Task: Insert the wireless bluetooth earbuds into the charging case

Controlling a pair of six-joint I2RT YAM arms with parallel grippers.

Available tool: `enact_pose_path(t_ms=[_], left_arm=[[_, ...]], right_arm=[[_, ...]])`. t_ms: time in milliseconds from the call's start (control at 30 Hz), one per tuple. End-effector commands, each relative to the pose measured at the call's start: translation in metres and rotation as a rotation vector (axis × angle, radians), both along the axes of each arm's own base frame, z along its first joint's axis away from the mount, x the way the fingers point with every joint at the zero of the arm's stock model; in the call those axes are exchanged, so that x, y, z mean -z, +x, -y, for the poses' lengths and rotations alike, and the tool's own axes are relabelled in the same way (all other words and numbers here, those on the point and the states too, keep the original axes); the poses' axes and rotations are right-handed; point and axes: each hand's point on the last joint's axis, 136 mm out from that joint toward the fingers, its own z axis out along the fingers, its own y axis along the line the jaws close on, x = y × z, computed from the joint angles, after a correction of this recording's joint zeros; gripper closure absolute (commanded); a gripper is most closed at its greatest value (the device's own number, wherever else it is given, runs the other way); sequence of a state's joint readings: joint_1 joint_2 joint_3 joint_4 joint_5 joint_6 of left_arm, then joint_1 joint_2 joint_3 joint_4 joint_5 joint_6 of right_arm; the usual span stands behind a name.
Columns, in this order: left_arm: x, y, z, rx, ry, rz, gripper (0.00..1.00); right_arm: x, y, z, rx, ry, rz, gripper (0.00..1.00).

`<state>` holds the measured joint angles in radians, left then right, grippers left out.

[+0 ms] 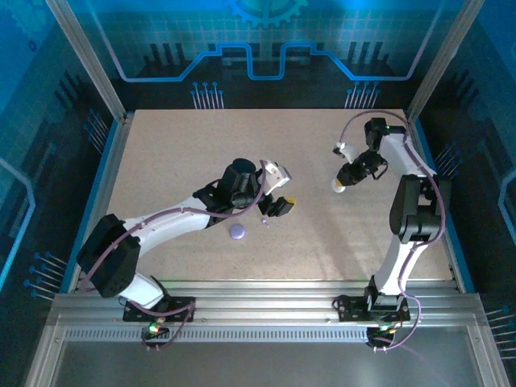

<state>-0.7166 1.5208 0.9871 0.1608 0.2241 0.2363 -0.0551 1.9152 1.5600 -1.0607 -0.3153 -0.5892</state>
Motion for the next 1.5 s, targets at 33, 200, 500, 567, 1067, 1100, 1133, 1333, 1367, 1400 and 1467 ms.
enact_pose_path(t_ms=[33,200,500,567,1067,1100,1133,1333,1367,1400,1467], left_arm=[[-0.006,0.005,0.006,0.003,0.006,0.013,0.21],[-0.002,0.008,0.010,0.007,0.008,-0.001,0.21],[0.003,0.012,0.018,0.024,0.007,-0.021,0.22],[0.004,0.012,0.019,0.027,0.008,-0.025,0.22],[0.008,0.016,0.024,0.030,0.015,-0.038,0.22],[0.009,0.016,0.024,0.031,0.016,-0.040,0.22],[0.009,0.016,0.024,0.030,0.016,-0.040,0.22],[0.009,0.018,0.026,0.029,0.016,-0.044,0.22],[0.009,0.019,0.025,0.028,0.015,-0.044,0.22],[0.009,0.019,0.026,0.028,0.016,-0.043,0.22],[0.010,0.019,0.026,0.029,0.017,-0.045,0.22]], right_arm=[[0.011,-0.001,0.019,0.058,-0.035,-0.091,0.86],[0.025,-0.001,0.031,0.060,-0.071,-0.149,0.86],[0.044,-0.007,0.041,0.071,-0.075,-0.239,0.85],[0.046,-0.006,0.044,0.081,-0.067,-0.249,0.85],[0.054,-0.003,0.058,0.144,0.013,-0.308,0.79],[0.054,-0.002,0.058,0.148,0.017,-0.309,0.79],[0.055,-0.002,0.059,0.151,0.021,-0.312,0.79],[0.059,0.000,0.064,0.172,0.029,-0.324,0.75],[0.060,0.001,0.066,0.178,0.029,-0.326,0.74],[0.060,0.001,0.066,0.180,0.030,-0.326,0.73],[0.060,0.002,0.068,0.185,0.032,-0.326,0.71]])
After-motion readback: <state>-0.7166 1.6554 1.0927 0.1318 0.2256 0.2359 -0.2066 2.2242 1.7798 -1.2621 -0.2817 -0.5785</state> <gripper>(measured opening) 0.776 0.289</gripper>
